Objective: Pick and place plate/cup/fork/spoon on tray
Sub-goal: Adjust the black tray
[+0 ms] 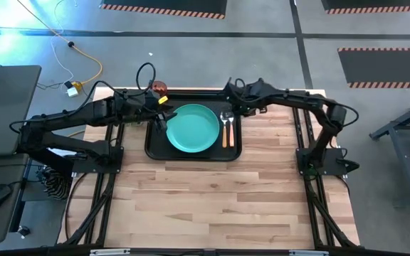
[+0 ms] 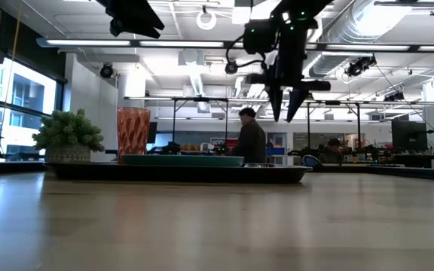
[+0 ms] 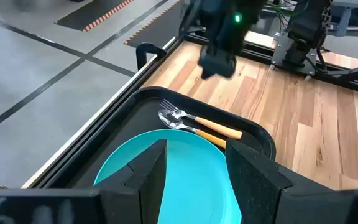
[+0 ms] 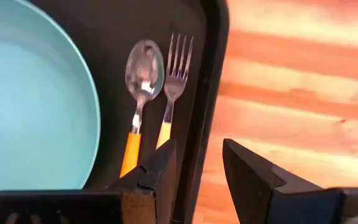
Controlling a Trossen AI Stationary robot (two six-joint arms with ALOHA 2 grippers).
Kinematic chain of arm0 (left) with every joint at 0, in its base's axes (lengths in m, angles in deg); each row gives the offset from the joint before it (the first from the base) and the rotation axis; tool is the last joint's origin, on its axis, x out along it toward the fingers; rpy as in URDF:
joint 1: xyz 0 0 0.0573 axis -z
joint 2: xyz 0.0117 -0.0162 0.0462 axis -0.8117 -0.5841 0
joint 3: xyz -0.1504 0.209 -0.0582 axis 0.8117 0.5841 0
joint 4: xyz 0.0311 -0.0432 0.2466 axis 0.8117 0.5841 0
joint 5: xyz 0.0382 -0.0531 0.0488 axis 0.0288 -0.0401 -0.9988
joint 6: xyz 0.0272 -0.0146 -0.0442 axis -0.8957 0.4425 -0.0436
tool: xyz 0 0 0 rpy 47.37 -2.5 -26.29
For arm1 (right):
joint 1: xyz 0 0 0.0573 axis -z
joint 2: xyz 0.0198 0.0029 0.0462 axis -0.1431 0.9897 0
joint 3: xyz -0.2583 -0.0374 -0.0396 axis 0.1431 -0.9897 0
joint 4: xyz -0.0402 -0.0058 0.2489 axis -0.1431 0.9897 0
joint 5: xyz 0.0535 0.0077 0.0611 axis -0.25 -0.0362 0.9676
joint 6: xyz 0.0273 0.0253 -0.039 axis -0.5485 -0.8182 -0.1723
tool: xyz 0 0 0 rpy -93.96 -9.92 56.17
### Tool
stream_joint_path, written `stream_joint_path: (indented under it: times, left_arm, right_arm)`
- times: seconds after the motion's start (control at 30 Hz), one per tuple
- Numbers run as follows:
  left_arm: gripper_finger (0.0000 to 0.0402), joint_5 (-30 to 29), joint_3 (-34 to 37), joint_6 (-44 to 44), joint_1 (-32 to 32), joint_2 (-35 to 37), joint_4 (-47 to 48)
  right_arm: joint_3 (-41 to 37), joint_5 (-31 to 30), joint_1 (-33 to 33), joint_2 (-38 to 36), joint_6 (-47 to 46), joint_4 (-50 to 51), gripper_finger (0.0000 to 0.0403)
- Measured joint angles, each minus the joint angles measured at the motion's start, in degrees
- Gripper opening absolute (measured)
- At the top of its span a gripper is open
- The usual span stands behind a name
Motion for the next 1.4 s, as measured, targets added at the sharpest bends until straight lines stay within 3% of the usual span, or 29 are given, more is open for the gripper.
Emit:
stream_joint_path:
  times: [0.53, 0.77, 1.03, 1.4]
  left_arm:
    - [0.0156, -4.7, 0.0, -1.5, -1.4, 0.0, -10.9]
    - [0.0156, -4.8, 0.0, -2.5, -5.0, 0.0, -14.9]
    - [0.0156, -4.8, 0.0, -1.6, -7.5, 0.0, -15.0]
    - [0.0156, -4.7, 0.0, -2.8, -11.3, 0.0, -15.0]
  right_arm:
    - [0.0, 0.6, 11.9, -13.3, 18.2, -2.6, 0.0124]
    - [-0.8, 3.0, 15.4, -14.5, 22.1, -3.4, 0.0124]
    - [-11.3, 8.8, 15.3, -14.4, 17.4, -8.4, 0.0124]
    - [-21.4, 8.9, 10.3, -14.4, 7.7, -18.2, 0.0124]
